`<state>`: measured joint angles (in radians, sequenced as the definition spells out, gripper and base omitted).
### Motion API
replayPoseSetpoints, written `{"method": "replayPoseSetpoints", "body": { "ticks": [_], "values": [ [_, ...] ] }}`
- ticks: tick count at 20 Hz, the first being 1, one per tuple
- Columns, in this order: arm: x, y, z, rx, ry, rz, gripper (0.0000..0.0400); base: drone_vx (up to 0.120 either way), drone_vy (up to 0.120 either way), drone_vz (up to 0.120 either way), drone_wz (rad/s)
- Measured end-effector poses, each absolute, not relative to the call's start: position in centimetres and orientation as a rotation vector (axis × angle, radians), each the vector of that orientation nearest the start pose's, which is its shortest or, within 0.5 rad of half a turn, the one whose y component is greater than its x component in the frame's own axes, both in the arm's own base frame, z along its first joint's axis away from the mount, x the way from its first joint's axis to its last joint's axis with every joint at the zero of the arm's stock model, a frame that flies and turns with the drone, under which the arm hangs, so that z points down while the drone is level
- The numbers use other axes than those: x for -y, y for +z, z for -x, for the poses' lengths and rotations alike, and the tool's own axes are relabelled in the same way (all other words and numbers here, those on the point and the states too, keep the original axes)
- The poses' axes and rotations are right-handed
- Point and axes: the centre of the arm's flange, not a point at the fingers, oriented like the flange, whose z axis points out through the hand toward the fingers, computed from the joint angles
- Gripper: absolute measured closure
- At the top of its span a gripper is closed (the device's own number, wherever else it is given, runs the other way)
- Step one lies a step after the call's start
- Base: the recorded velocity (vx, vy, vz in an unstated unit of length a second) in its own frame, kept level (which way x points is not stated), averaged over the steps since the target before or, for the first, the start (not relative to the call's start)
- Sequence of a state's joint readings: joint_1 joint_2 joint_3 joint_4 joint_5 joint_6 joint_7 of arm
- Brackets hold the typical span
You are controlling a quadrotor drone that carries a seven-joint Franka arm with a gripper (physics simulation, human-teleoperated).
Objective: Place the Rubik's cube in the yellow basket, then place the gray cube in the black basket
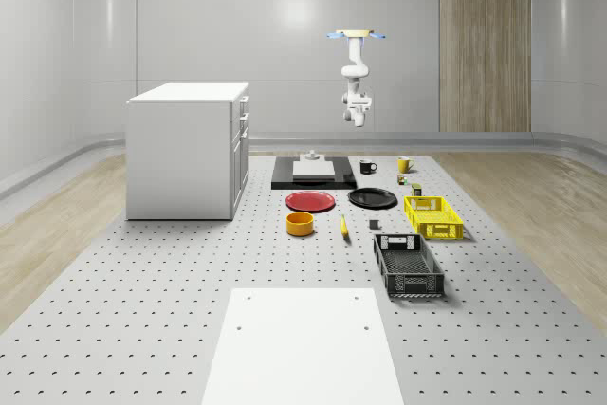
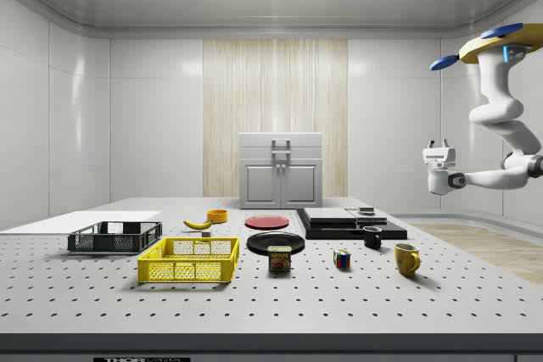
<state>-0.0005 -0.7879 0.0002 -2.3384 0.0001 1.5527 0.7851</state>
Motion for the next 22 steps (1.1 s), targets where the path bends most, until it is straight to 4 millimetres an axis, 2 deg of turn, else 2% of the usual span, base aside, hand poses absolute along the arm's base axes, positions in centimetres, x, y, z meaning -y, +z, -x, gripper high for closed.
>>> {"method": "replayPoseSetpoints", "body": {
  "ticks": [4,11,14,22],
  "values": [
    [0.0,62.7,-30.1,-1.201,-0.008,2.901,0.0000,0.000,0.010,0.000,0.000],
    [0.0,66.9,-30.3,-1.201,-0.016,2.899,0.0000,0.000,0.120,0.000,0.000],
    [0.0,67.9,-30.4,-1.200,-0.019,2.898,0.0000,0.027,0.120,0.000,0.000],
    [0.0,68.9,-30.4,-1.199,-0.028,2.896,0.0000,0.120,0.120,0.000,0.000]
  ]
}}
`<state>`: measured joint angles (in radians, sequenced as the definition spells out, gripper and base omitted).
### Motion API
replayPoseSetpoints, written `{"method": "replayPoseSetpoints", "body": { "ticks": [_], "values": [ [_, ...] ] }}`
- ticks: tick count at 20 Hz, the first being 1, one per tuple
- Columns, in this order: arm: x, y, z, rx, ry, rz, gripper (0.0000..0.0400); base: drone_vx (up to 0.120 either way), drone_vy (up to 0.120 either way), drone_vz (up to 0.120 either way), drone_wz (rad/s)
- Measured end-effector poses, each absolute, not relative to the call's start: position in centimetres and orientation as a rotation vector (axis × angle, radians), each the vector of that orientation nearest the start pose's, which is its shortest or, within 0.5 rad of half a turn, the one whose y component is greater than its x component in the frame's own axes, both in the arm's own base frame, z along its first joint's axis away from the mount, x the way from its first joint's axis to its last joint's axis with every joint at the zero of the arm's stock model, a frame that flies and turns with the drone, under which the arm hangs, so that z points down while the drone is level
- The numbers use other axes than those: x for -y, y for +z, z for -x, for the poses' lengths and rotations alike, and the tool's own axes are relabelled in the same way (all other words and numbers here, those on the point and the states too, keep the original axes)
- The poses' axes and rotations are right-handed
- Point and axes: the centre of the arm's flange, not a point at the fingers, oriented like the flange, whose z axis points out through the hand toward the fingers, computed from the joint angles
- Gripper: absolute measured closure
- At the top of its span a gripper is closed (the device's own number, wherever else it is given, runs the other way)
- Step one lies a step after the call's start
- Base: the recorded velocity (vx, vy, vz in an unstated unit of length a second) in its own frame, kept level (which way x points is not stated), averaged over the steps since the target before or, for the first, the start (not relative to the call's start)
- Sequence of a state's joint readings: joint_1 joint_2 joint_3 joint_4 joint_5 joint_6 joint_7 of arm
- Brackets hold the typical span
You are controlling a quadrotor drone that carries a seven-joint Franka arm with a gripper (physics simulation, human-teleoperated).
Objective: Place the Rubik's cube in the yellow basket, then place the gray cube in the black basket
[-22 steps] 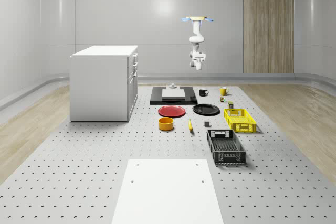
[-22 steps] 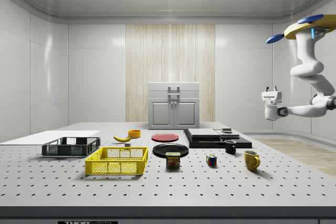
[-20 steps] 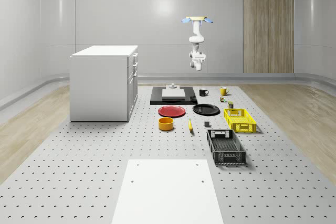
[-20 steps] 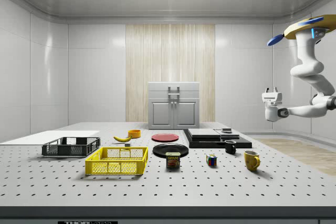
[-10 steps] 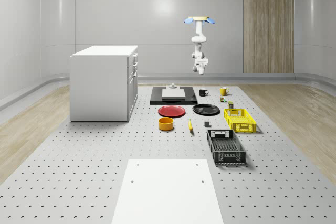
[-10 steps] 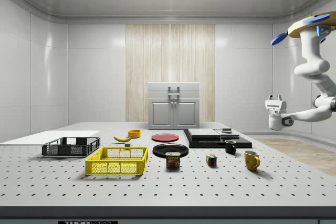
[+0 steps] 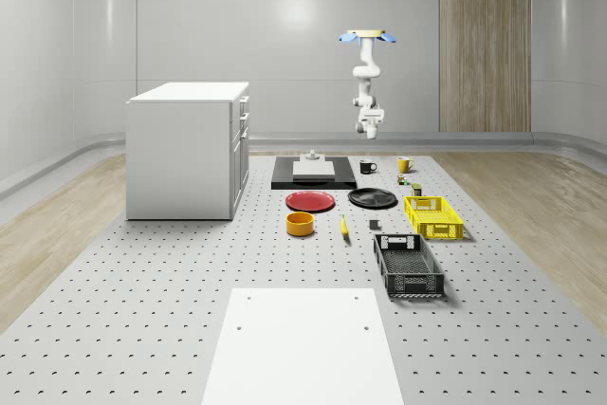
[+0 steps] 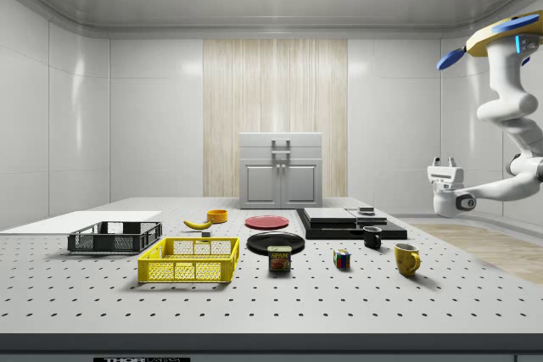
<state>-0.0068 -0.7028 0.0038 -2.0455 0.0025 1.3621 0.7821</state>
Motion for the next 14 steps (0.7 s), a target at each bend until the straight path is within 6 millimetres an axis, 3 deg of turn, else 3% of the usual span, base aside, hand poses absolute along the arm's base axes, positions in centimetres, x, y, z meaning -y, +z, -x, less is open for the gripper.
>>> {"method": "replayPoseSetpoints", "body": {
  "ticks": [14],
  "values": [
    [-0.02,69.13,-30.33,-1.198,-0.044,2.893,0.0000,0.120,0.120,0.000,0.000]
  ]
}}
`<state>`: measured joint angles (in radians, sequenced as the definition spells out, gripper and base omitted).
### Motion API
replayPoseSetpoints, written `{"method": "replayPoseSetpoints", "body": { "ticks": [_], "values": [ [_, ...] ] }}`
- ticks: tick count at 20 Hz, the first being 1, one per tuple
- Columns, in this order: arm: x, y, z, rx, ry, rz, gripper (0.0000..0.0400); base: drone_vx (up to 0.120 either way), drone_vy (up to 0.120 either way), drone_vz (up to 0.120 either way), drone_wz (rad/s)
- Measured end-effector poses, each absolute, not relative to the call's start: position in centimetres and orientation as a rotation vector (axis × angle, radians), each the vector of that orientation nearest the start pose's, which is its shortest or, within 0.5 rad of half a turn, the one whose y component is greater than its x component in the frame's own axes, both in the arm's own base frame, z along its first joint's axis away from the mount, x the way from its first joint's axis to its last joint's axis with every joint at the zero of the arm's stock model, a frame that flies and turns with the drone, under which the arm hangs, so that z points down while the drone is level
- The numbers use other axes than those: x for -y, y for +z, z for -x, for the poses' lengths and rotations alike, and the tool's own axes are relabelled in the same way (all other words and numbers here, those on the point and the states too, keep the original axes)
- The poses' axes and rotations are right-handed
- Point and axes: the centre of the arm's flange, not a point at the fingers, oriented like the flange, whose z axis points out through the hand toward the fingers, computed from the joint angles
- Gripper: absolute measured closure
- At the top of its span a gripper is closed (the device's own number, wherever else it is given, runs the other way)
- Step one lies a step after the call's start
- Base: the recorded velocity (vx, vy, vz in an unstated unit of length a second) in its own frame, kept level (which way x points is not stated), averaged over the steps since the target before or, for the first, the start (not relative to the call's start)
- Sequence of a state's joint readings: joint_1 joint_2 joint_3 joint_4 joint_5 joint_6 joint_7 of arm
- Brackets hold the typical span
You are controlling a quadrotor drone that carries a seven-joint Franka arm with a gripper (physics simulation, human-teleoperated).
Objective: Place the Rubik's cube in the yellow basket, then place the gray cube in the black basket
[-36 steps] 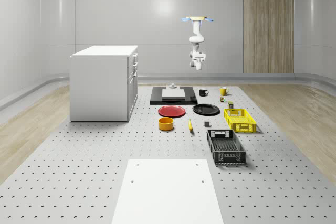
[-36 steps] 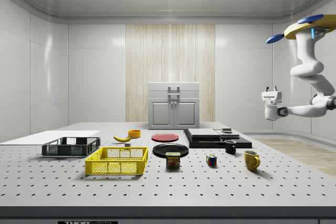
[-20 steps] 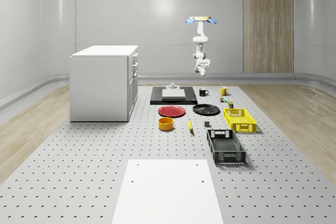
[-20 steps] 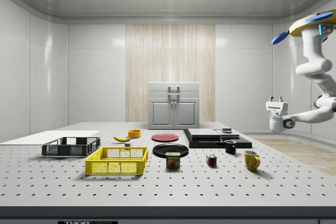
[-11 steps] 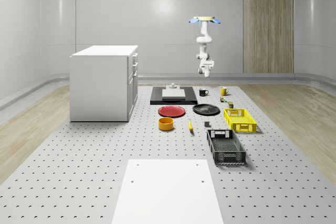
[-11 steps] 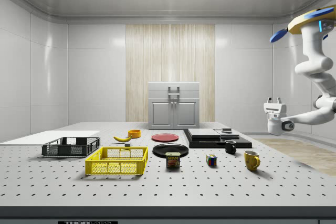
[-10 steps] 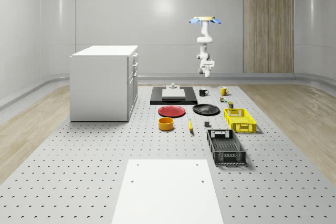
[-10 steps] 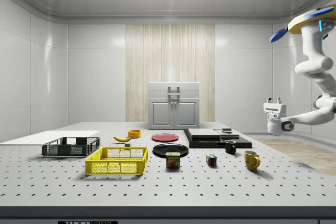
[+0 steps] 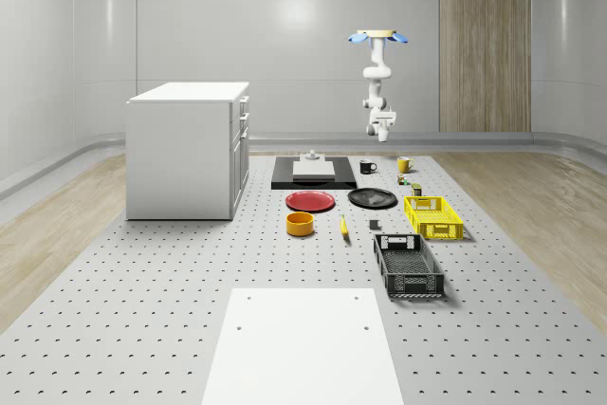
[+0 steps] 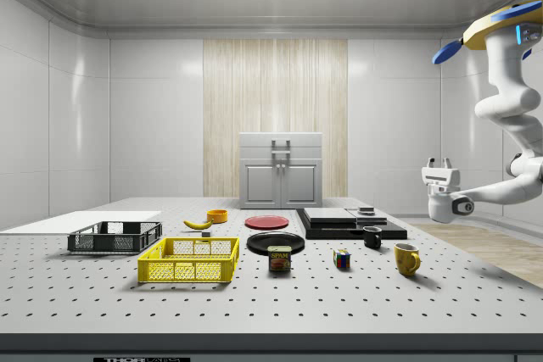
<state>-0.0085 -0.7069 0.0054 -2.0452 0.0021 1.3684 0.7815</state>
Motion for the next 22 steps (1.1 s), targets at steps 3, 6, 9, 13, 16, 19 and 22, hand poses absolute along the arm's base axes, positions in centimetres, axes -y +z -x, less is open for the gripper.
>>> {"method": "replayPoseSetpoints", "body": {
  "ticks": [3,6,9,13,16,19,22],
  "values": [
    [-0.03,69.13,-30.31,-1.198,-0.048,2.893,0.0000,0.120,0.120,0.000,0.000],
    [-0.04,69.13,-30.29,-1.199,-0.053,2.894,0.0000,0.120,0.120,0.000,0.000],
    [-0.07,69.13,-30.27,-1.199,-0.058,2.895,0.0000,0.120,0.120,0.000,0.000],
    [-0.14,69.13,-30.24,-1.201,-0.067,2.900,0.0000,0.120,0.120,0.000,0.000],
    [-0.24,69.13,-30.21,-1.204,-0.076,2.907,0.0000,0.120,0.107,0.000,0.000],
    [-0.40,69.12,-30.19,-1.210,-0.089,2.919,0.0000,0.120,0.000,0.000,0.000],
    [-0.66,69.11,-30.17,-1.219,-0.109,2.940,0.0000,0.120,0.000,0.000,0.000]
  ]
}}
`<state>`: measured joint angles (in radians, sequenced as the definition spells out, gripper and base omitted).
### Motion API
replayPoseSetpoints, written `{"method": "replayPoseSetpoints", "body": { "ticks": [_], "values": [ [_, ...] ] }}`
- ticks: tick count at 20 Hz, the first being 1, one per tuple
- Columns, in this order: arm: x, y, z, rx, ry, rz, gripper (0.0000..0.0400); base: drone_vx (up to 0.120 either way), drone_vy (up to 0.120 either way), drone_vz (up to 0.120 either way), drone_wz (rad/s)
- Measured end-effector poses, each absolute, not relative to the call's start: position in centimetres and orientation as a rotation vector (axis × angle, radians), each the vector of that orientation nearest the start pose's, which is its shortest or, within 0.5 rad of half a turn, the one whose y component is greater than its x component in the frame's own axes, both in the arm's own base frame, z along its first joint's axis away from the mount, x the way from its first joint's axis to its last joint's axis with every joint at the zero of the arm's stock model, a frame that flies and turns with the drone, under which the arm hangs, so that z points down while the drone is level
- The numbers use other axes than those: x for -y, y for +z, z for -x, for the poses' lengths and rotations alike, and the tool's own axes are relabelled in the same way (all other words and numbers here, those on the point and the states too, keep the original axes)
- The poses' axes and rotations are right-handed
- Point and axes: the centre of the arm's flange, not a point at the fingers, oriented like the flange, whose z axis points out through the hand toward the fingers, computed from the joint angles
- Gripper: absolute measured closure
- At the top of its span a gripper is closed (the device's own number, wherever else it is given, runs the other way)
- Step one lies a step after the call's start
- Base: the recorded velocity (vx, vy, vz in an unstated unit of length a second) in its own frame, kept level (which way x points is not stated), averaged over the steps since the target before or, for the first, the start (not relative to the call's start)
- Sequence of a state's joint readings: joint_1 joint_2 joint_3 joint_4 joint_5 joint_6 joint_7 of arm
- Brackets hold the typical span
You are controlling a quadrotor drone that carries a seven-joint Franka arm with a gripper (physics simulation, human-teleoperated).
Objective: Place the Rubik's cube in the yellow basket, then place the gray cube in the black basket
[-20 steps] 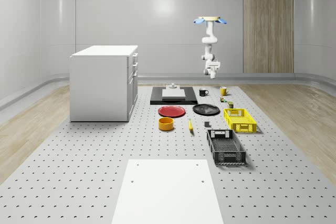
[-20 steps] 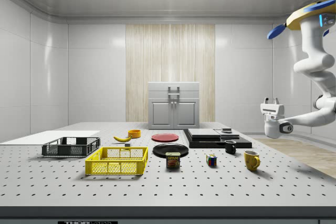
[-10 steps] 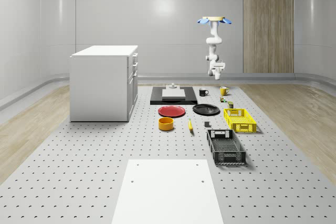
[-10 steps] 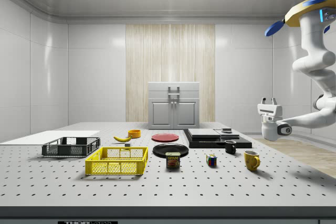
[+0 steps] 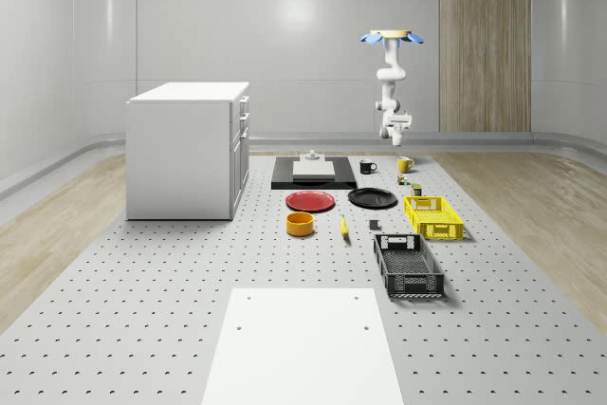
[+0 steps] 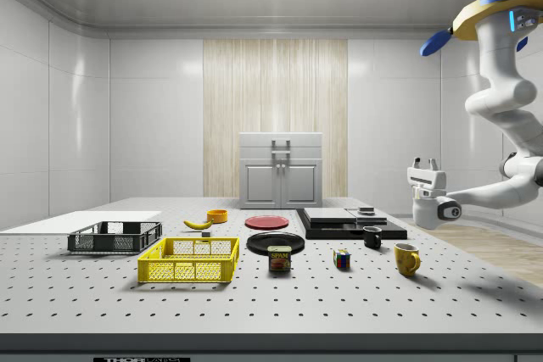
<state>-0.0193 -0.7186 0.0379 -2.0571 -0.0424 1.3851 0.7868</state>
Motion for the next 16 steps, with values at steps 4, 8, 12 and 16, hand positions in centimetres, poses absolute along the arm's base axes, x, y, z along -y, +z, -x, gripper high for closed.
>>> {"method": "replayPoseSetpoints", "body": {
  "ticks": [4,8,12,16],
  "values": [
    [-1.3,69.0,-30.1,-1.241,-0.155,2.992,0.0000,0.120,0.000,0.000,0.000],
    [-2.5,68.8,-30.1,-1.283,-0.246,3.092,0.0000,0.120,0.000,0.000,0.000],
    [-4.7,67.9,-30.1,-1.363,-0.434,3.278,0.0000,0.120,0.000,0.000,0.000],
    [-7.9,65.1,-30.2,-1.494,-0.842,3.581,0.0000,0.120,0.000,-0.110,0.000]
  ]
}}
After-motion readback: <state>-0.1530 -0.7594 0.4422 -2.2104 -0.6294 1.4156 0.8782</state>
